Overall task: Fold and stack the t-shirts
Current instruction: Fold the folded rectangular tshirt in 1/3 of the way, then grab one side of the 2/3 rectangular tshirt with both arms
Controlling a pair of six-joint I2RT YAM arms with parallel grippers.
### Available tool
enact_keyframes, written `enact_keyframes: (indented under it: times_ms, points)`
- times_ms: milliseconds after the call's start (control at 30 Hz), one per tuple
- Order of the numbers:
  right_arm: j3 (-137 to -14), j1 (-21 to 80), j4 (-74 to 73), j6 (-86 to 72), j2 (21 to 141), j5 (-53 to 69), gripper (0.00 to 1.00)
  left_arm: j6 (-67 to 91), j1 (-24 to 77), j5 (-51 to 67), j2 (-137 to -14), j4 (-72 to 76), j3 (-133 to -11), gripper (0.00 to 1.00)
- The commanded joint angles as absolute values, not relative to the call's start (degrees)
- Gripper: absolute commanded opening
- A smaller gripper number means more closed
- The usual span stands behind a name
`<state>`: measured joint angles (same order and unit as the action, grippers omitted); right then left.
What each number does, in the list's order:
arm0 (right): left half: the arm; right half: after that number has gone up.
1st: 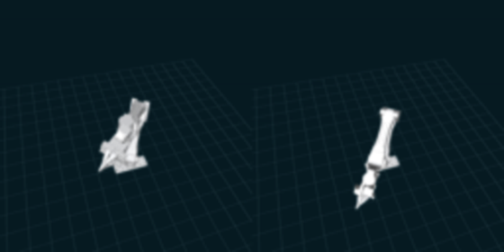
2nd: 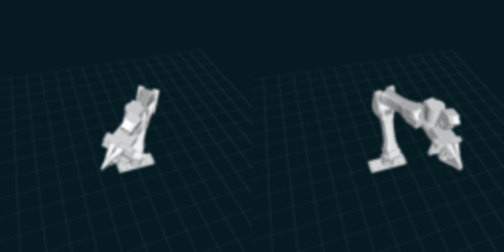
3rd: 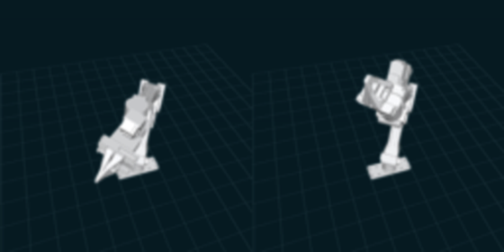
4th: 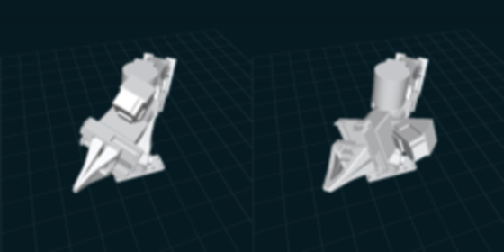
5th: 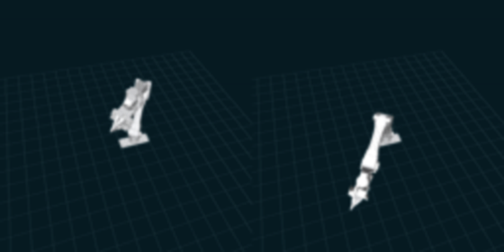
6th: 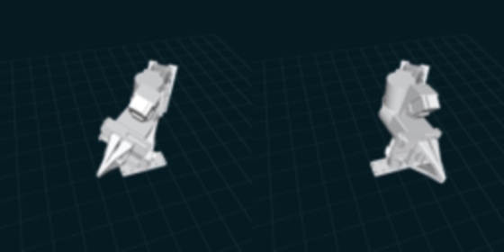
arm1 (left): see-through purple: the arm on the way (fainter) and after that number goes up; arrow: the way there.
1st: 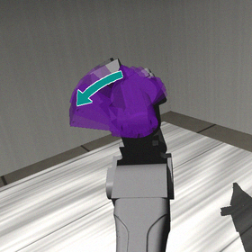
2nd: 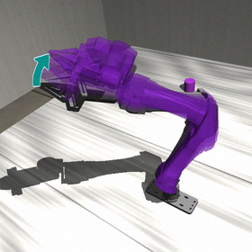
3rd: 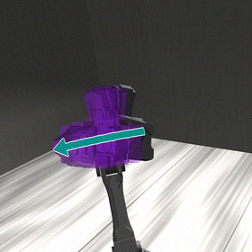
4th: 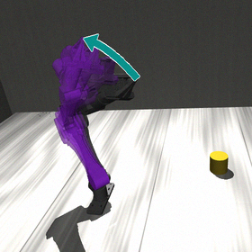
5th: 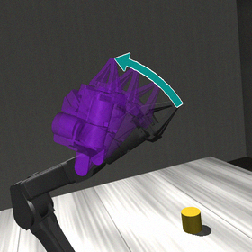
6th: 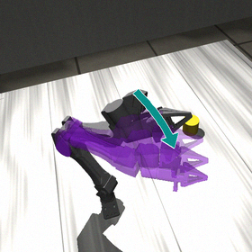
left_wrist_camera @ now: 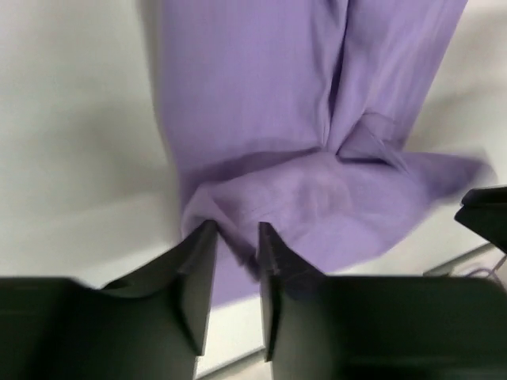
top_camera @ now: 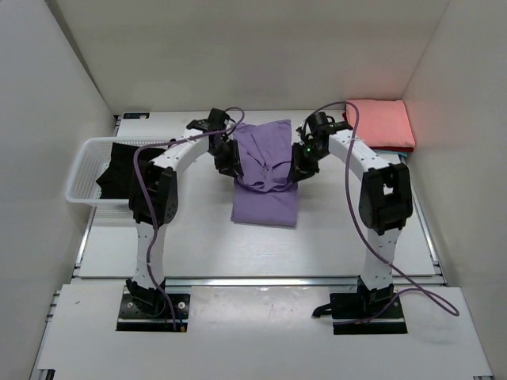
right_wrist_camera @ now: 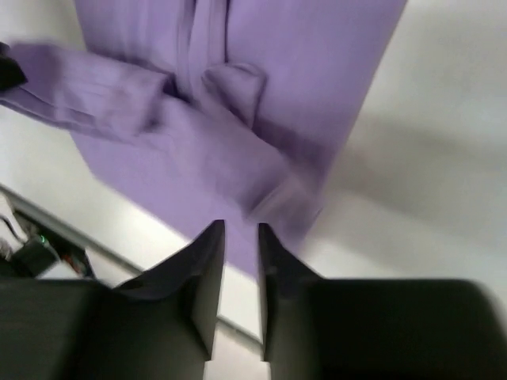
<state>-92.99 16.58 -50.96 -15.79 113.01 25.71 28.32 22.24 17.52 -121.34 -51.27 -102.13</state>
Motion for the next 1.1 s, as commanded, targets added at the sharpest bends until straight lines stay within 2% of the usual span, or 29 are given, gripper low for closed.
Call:
enact_keyframes:
  times_ms: [0, 100, 167, 333, 533, 600, 667, 867, 1067]
  points:
    - [-101.68, 13.72, -51.51, -15.55, 116.79, 24.87, 0.23, 27.16, 19.52, 18.98, -125.31, -56.68, -111.52, 0.41]
    - [-102.84, 12.49, -48.79, -16.35, 116.02, 23.21, 0.28, 27.51, 18.55, 19.16, -126.47, -57.83, -115.75, 0.53]
    - [-99.86, 11.87, -47.03, -16.96, 113.48, 22.59, 0.29, 27.43, 18.2, 17.93, -125.25, -56.7, -113.57, 0.54]
    - [-83.61, 11.16, -41.41, -19.15, 103.03, 23.38, 0.33, 28.21, 19.68, 16.88, -115.34, -52.31, -97.94, 0.55]
    - [-62.69, 12.65, -33.59, -24.78, 94.67, 28.73, 0.45, 32.07, 23.73, 14.41, -103.38, -43.08, -73.16, 0.6]
    - [-59.87, 14.49, -32.17, -26.27, 93.34, 29.0, 0.46, 33.92, 25.13, 13.89, -100.99, -39.22, -69.37, 0.67]
    - [-56.97, 15.64, -30.68, -27.67, 92.81, 29.53, 0.47, 35.24, 26.27, 13.45, -100.29, -36.93, -68.21, 0.69]
    - [-55.55, 18.19, -29.53, -29.27, 96.23, 31.38, 0.5, 39.01, 27.25, 14.68, -101.95, -30.77, -65.57, 0.69]
    - [-55.64, 18.98, -26.9, -29.97, 100.71, 31.73, 0.5, 40.78, 28.47, 13.98, -104.5, -27.87, -64.34, 0.57]
